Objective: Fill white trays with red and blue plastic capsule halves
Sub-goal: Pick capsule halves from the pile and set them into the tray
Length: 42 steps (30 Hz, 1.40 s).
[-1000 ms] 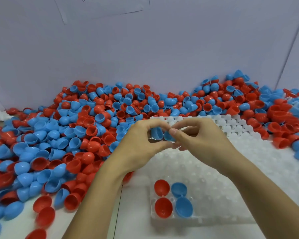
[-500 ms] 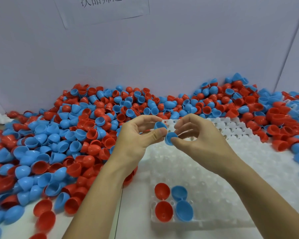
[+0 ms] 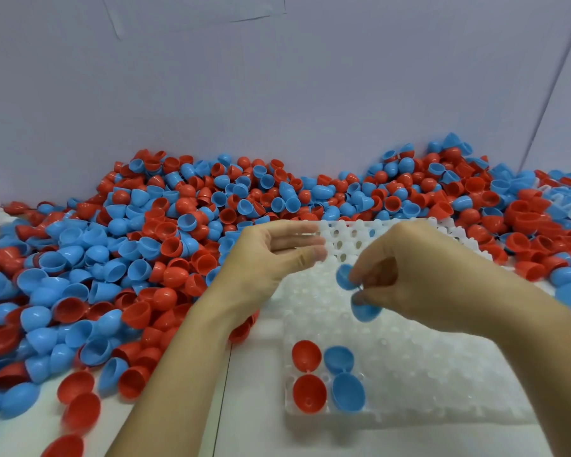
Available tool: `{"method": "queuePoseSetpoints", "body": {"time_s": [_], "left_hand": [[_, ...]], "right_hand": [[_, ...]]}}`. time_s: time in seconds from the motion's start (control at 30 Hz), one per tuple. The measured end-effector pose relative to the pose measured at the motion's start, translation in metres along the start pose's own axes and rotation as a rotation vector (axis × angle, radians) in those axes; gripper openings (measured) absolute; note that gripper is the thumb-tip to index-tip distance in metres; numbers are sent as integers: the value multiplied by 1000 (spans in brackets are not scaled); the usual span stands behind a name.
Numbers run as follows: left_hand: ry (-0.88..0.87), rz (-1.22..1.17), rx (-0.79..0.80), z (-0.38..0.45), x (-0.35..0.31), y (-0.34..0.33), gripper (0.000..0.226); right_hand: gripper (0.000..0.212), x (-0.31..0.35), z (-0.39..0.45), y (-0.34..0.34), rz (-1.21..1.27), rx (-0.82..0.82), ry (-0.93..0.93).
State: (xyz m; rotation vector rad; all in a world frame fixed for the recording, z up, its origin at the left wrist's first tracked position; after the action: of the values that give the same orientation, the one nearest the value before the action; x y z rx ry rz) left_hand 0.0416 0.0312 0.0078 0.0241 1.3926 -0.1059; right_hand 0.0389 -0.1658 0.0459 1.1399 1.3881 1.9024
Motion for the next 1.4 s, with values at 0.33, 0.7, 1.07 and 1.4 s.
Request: {"method": "queuePoseSetpoints", "body": {"time_s": [0.33,0.7,1.07,1.4], "left_hand": [[-29,203,-327,3,-3,36,16],[-5,749,-325,-1,-1,44,9],[386,1221,-53,-13,-4,40,35],[158,543,-146,-8,-14,36,13]], "right_hand": [[20,12,-16,-19,-141,377,-178],[18,19,-19,-19,-223,427,-159],[20,17,-22,-17,-192,449,-183],[13,-6,-1,-6,63,-1,-64]]}}
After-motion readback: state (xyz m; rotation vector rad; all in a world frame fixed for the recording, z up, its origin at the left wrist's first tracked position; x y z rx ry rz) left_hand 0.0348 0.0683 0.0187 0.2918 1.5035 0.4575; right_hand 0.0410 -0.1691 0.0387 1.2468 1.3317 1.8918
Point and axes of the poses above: each hand's wrist, its own z-axis towards the middle knuckle, its own y-axis out of the back of the hand, x = y × z, the point moved 2 cm from there along z, towards the middle knuckle, and after that the axes turned 8 degrees about -z, right-handed, at the moved point
